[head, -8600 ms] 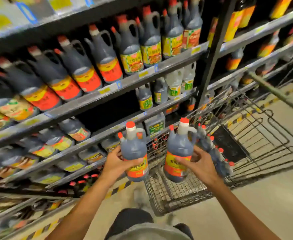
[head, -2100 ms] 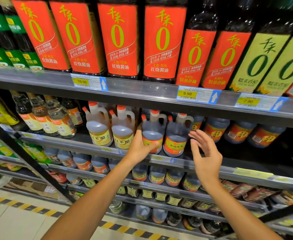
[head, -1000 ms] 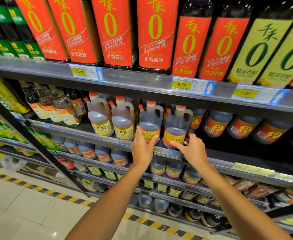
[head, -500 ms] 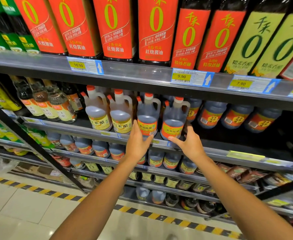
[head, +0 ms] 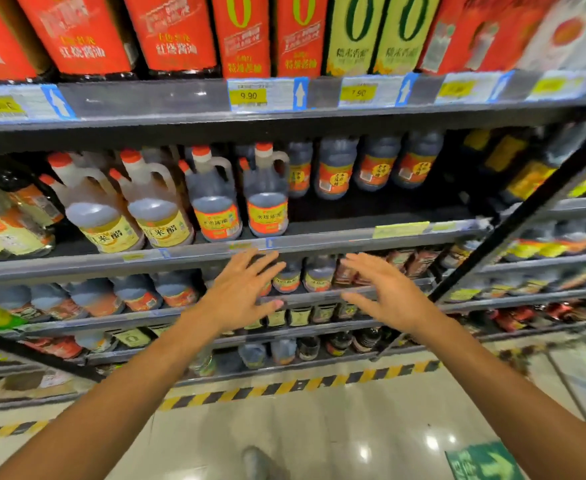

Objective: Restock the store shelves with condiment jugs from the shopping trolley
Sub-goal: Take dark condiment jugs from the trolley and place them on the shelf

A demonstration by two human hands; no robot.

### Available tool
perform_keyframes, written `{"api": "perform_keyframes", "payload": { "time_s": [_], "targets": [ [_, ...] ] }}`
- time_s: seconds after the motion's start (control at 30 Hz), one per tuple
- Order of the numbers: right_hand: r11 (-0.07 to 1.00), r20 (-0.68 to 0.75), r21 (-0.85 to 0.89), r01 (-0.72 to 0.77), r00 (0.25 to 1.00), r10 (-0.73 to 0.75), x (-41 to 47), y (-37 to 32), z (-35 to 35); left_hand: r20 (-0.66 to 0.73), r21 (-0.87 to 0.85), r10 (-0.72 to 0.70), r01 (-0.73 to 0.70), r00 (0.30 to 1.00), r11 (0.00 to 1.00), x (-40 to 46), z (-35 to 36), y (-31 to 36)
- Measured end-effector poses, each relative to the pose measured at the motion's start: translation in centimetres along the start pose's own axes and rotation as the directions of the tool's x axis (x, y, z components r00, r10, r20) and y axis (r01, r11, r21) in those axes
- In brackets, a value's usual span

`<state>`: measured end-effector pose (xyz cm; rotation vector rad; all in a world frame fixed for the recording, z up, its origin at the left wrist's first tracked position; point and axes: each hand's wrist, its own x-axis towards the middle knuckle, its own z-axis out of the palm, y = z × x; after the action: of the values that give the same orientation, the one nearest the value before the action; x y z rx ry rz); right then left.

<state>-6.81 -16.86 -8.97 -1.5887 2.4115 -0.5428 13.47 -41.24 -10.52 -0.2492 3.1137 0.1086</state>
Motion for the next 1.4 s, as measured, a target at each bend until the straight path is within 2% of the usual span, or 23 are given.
{"api": "perform_keyframes", "payload": {
  "time_s": [0.1,0.23,0.37,0.5,0.57,0.67,0.83,0.97,1.1,1.2,1.27,1.4],
  "targets": [
    [0.998,-0.015,0.004,-0.065,0.998,0.065,-5.3,3.1,-1.1,0.107,-0.065,-0.004,0.011,0.994,0.998,2.5,-0.7,5.0],
    [0.978,-0.03,0.035,-0.206,0.978,0.207,-15.1,8.5,-4.0,0.136,-0.073,0.128,-0.119,0.983,0.99,6.3,-1.3,16.2],
    [0.936,-0.102,0.0,-0.353,0.931,0.351,-28.1,14.7,-7.8,0.169,-0.095,0.303,-0.291,0.938,0.952,10.0,-0.2,29.1],
    [0.808,-0.195,0.027,-0.588,0.79,0.581,-42.2,19.3,-11.5,0.175,-0.092,0.489,-0.481,0.854,0.872,14.5,0.4,42.4],
    [0.728,-0.236,0.062,-0.683,0.699,0.675,-48.9,21.0,-13.0,0.166,-0.071,0.594,-0.591,0.787,0.803,16.3,0.3,49.4],
    [0.603,-0.292,0.072,-0.795,0.561,0.775,-57.6,22.7,-14.8,0.167,-0.062,0.684,-0.685,0.71,0.726,18.5,0.2,59.1],
    [0.447,-0.365,0.186,-0.875,0.361,0.858,-67.2,25.1,-16.2,0.214,-0.023,0.786,-0.801,0.581,0.598,21.8,1.9,71.3],
    [0.369,-0.343,0.258,-0.893,0.273,0.899,-71.1,28.6,-16.1,0.245,-0.029,0.822,-0.844,0.514,0.536,25.5,4.2,77.3],
    [0.336,-0.312,0.294,-0.895,0.242,0.919,-72.4,34.5,-17.2,0.304,-0.043,0.83,-0.863,0.468,0.503,30.5,6.2,82.3],
    [0.336,-0.304,0.296,-0.894,0.245,0.921,-71.8,40.4,-19.1,0.267,-0.079,0.851,-0.87,0.452,0.486,35.6,7.0,86.0],
    [0.332,-0.285,0.288,-0.898,0.25,0.925,-71.2,44.5,-20.3,0.228,-0.097,0.857,-0.865,0.463,0.493,39.5,7.5,88.3],
    [0.329,-0.225,0.29,-0.899,0.27,0.936,-70.4,52.6,-23.5,0.247,-0.115,0.818,-0.822,0.52,0.558,47.4,7.8,92.5]
  ]
}}
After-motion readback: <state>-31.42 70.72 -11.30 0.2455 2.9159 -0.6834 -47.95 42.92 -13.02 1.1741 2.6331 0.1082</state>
